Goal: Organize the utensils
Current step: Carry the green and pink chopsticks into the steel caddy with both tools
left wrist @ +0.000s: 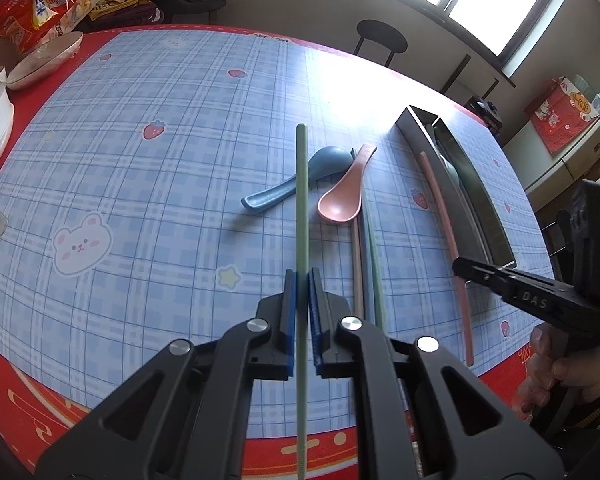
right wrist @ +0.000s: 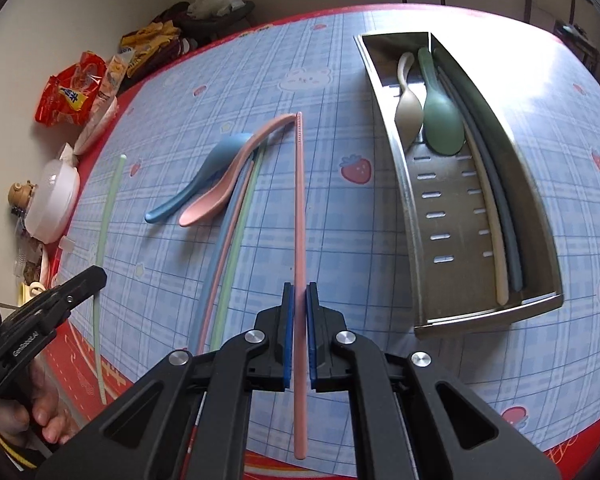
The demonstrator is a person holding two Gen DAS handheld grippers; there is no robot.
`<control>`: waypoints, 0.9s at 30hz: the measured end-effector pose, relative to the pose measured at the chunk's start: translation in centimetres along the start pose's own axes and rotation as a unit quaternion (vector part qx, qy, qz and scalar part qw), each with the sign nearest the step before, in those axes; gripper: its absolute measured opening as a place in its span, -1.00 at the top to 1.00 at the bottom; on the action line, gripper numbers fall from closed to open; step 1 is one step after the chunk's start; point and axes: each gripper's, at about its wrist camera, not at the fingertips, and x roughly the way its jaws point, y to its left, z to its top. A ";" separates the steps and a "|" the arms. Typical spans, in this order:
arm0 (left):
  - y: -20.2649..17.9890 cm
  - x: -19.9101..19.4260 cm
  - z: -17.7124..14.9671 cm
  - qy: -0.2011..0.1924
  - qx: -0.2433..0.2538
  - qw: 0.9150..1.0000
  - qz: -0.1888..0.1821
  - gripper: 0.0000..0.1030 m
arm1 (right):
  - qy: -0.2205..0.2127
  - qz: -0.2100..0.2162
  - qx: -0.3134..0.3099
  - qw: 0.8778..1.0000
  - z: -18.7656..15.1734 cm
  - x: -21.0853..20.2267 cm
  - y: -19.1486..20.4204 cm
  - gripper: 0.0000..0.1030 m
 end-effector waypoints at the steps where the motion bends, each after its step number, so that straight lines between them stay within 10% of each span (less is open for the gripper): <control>1: 0.1 0.1 -0.1 0.002 -0.005 1.000 -0.001 0.80 | -0.008 -0.001 -0.005 1.000 -0.1 -0.4 -0.1 0.88; 14: -2.3 1.7 2.1 0.017 -0.015 1.000 -0.018 0.80 | -0.061 -0.024 -0.007 0.998 2.3 -4.1 -4.0 0.88; 27: -11.0 6.7 10.9 0.049 -0.101 0.985 -0.132 0.80 | -0.047 -0.055 -0.005 0.997 7.8 -4.0 -8.9 0.88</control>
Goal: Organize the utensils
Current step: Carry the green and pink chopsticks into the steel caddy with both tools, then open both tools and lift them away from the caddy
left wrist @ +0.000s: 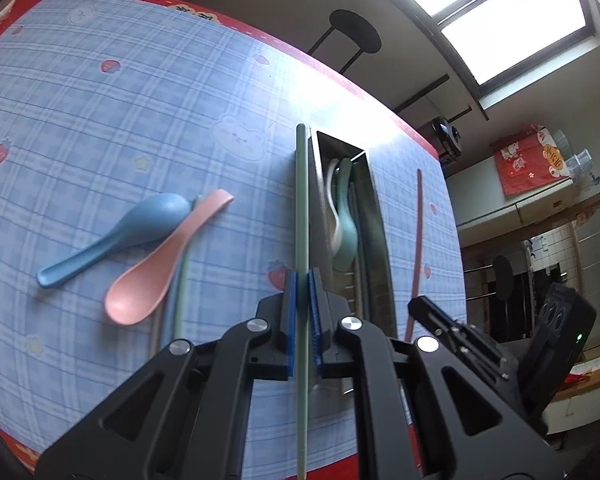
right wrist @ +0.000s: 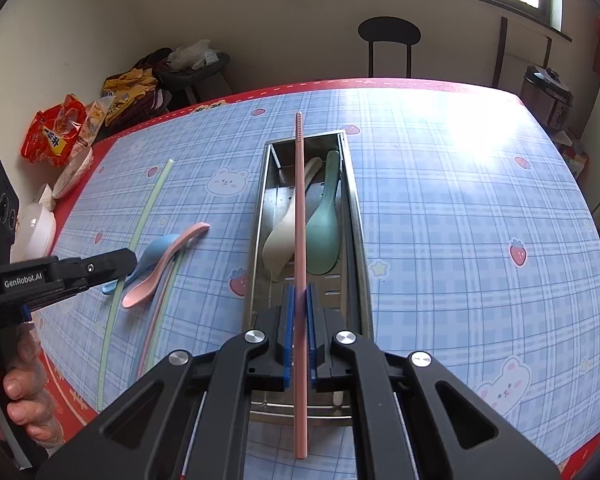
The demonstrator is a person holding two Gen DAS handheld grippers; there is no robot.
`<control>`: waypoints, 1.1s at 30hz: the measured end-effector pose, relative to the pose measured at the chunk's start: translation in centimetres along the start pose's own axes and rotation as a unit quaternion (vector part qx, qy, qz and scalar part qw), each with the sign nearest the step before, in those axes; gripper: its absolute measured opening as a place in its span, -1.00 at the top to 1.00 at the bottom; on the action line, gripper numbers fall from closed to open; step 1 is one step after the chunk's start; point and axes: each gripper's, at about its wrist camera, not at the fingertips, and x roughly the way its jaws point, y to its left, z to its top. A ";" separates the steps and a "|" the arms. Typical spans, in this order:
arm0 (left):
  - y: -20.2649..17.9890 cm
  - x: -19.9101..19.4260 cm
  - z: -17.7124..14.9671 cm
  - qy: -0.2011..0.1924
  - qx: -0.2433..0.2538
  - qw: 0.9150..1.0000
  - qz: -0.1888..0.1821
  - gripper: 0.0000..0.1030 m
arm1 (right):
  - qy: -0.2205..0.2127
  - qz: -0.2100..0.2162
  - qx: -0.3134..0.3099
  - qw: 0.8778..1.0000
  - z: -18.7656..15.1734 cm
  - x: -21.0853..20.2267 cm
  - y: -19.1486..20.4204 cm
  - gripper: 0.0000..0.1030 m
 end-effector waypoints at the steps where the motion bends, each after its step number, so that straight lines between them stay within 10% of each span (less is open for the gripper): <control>1: -0.5 0.7 0.6 0.003 -0.008 1.000 -0.008 0.80 | 0.003 -0.001 0.001 1.000 0.3 0.3 -0.2 0.88; 33: -5.4 13.3 2.3 0.084 0.008 0.996 0.012 0.81 | 0.056 0.003 0.048 0.997 1.6 5.8 -2.0 0.88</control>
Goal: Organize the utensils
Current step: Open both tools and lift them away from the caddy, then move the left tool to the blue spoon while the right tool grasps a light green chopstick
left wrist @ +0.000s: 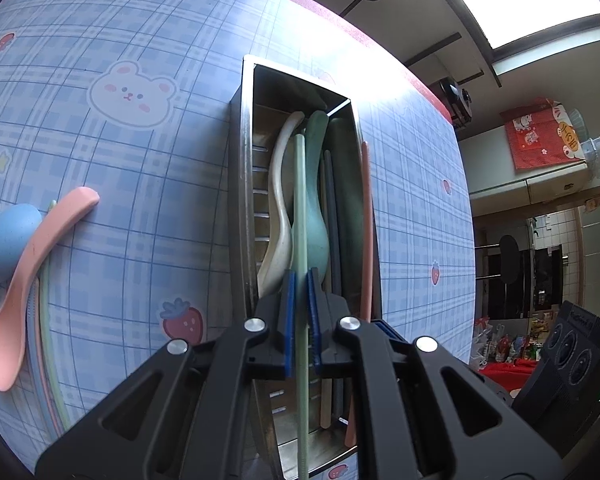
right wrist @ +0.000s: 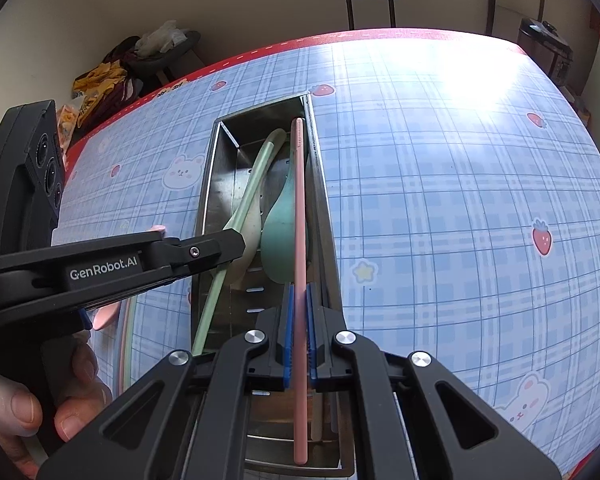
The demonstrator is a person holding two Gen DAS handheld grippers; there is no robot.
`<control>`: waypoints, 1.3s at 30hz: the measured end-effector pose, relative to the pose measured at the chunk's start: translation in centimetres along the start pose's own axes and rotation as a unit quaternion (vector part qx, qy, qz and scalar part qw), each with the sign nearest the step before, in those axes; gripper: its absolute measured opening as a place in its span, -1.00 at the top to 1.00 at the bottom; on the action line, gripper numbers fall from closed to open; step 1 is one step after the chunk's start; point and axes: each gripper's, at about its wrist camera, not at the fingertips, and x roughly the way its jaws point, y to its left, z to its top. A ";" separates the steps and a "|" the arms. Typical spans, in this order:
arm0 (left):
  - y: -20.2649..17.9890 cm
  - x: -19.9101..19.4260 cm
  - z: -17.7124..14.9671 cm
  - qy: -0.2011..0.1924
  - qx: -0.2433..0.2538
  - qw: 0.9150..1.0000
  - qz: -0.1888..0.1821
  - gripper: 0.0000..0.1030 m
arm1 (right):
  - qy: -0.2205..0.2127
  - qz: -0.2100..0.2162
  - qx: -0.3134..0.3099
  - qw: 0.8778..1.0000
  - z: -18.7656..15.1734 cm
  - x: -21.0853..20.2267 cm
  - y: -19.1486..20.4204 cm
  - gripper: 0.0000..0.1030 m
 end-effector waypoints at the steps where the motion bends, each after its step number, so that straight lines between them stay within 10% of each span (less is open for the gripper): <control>1: 0.1 0.0 -0.1 0.002 0.000 1.000 0.000 0.80 | 0.000 0.000 -0.001 1.000 0.1 0.1 -0.1 0.88; 14: 0.0 -2.4 -0.2 -0.019 0.027 0.999 0.005 0.61 | -0.014 -0.002 0.001 1.000 -0.1 -1.5 -0.2 0.83; 20: 0.8 -7.0 -1.2 -0.060 0.103 0.992 0.032 0.51 | -0.040 0.003 0.012 0.999 -1.4 -3.7 0.2 0.31; 32: 11.1 -17.5 -5.9 -0.107 0.174 0.966 0.159 0.26 | -0.033 -0.003 0.003 0.999 -6.0 -5.1 2.8 -0.02; 39: 16.6 -21.0 -7.6 -0.118 0.145 0.967 0.174 0.25 | -0.021 0.004 -0.037 0.999 -7.2 -4.6 7.1 -0.01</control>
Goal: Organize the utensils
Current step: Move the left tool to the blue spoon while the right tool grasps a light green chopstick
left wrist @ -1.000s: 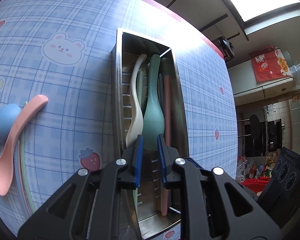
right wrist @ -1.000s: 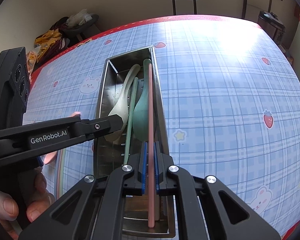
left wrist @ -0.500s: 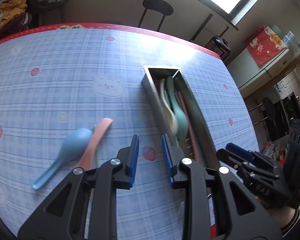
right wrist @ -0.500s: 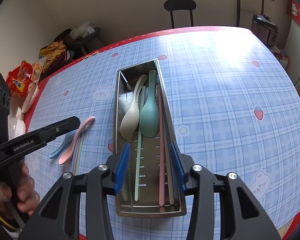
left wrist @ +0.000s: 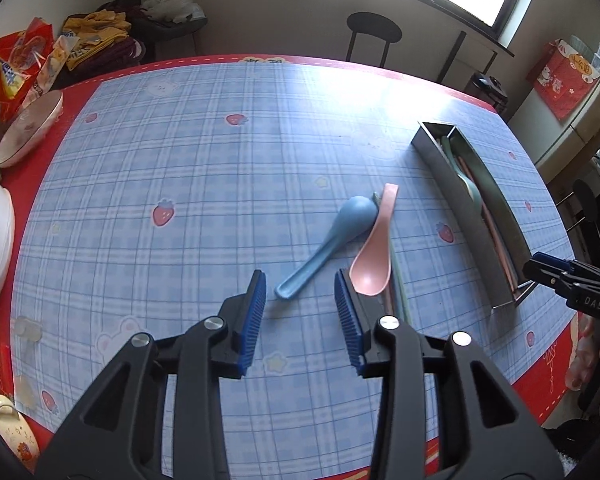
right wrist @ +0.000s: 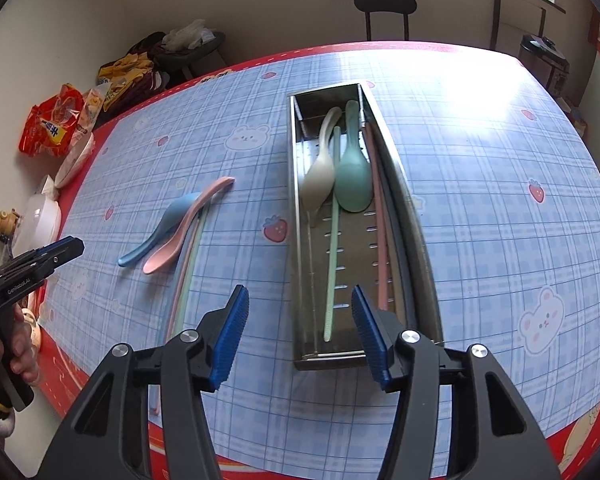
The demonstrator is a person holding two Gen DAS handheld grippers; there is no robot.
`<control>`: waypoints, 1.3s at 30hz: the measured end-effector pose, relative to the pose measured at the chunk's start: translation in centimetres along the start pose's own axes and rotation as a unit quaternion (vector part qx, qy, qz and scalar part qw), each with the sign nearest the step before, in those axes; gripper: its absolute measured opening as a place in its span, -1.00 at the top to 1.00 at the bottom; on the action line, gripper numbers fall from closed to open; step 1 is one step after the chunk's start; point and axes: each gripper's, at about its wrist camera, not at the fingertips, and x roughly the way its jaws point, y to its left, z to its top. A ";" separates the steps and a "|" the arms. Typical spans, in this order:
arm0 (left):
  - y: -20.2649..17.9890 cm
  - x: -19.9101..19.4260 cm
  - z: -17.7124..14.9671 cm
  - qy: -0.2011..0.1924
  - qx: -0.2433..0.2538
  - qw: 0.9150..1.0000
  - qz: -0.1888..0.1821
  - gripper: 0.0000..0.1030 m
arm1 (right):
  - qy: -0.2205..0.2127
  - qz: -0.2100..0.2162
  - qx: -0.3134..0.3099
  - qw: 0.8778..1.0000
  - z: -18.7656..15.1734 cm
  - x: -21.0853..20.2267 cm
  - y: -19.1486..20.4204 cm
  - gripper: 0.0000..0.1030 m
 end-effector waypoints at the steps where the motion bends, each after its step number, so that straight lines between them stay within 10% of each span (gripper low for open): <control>1: 0.3 -0.1 -0.3 -0.001 -0.005 1.000 0.000 0.25 | 0.002 0.002 -0.008 1.000 -0.1 0.1 0.8 0.02; 10: 2.5 -0.9 -2.2 -0.004 -0.006 1.000 -0.011 0.25 | 0.033 0.044 -0.095 0.994 0.2 4.2 8.6 0.60; 39: 4.5 2.0 -1.2 -0.003 -0.033 0.999 -0.037 0.25 | 0.099 -0.021 -0.133 0.986 2.1 11.6 12.1 0.81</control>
